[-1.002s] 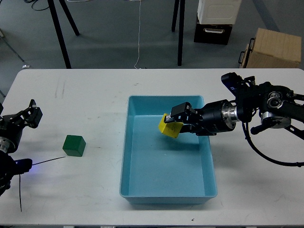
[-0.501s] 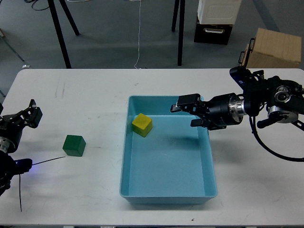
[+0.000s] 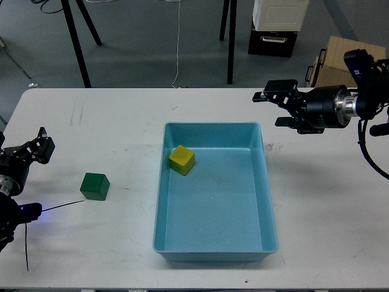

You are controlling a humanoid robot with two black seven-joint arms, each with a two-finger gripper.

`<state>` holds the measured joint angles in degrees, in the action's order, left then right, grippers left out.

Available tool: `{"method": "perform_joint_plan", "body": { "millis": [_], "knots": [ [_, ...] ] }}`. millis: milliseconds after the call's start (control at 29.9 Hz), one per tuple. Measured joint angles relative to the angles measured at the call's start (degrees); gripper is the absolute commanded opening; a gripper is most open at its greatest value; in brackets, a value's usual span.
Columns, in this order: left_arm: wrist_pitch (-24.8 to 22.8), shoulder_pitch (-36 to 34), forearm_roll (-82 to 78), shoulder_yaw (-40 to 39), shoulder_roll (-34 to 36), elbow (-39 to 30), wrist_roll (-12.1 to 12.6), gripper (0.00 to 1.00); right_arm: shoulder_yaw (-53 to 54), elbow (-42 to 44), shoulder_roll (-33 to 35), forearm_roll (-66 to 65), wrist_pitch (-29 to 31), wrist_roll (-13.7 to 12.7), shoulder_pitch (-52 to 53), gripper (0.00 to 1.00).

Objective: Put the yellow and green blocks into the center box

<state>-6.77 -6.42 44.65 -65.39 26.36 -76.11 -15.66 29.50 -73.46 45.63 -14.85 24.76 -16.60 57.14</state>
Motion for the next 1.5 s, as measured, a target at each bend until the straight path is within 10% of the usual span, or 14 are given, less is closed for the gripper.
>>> {"method": "perform_joint_plan", "body": {
  "millis": [735, 1036, 1503],
  "knots": [
    [0.02, -0.08, -0.07, 0.00, -0.32, 0.20, 0.11, 1.00, 2.42, 3.09, 27.57, 70.77, -7.60, 1.59, -14.23, 0.99],
    [0.02, -0.15, -0.09, 0.00, -0.61, 0.27, 0.11, 1.00, 2.06, 3.02, 26.65, 73.21, 2.79, 12.01, -27.77, 0.99],
    [0.05, -0.03, -0.09, 0.05, -1.08, 0.35, 0.10, 1.00, 1.97, -1.34, 20.68, 72.74, 3.24, 19.69, -41.27, 1.00]
  ]
}}
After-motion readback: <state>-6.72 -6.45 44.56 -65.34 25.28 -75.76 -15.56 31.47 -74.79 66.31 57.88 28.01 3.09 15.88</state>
